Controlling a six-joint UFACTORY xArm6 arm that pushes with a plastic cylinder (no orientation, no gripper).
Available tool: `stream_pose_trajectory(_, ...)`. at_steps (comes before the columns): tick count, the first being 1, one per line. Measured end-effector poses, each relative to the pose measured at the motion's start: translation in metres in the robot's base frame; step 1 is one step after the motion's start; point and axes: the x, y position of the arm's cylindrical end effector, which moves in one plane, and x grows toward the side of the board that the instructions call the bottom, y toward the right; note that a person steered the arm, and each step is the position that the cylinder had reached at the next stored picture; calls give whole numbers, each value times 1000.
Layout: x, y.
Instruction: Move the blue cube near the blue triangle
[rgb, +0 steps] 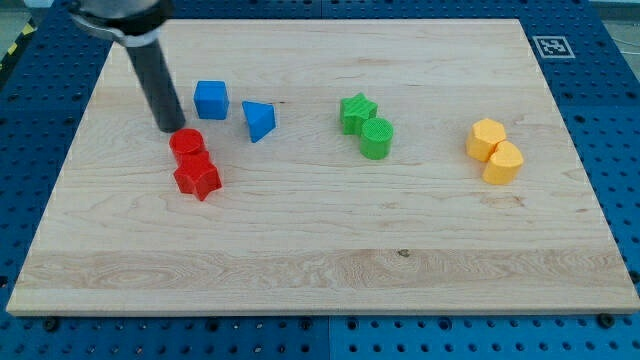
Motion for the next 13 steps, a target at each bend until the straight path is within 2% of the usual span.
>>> stream_pose_trajectory(1, -8, -15)
stream_pose_trajectory(4, -22, 55)
stream_pose_trajectory(6, -36, 56)
stream_pose_trajectory(13, -46, 56)
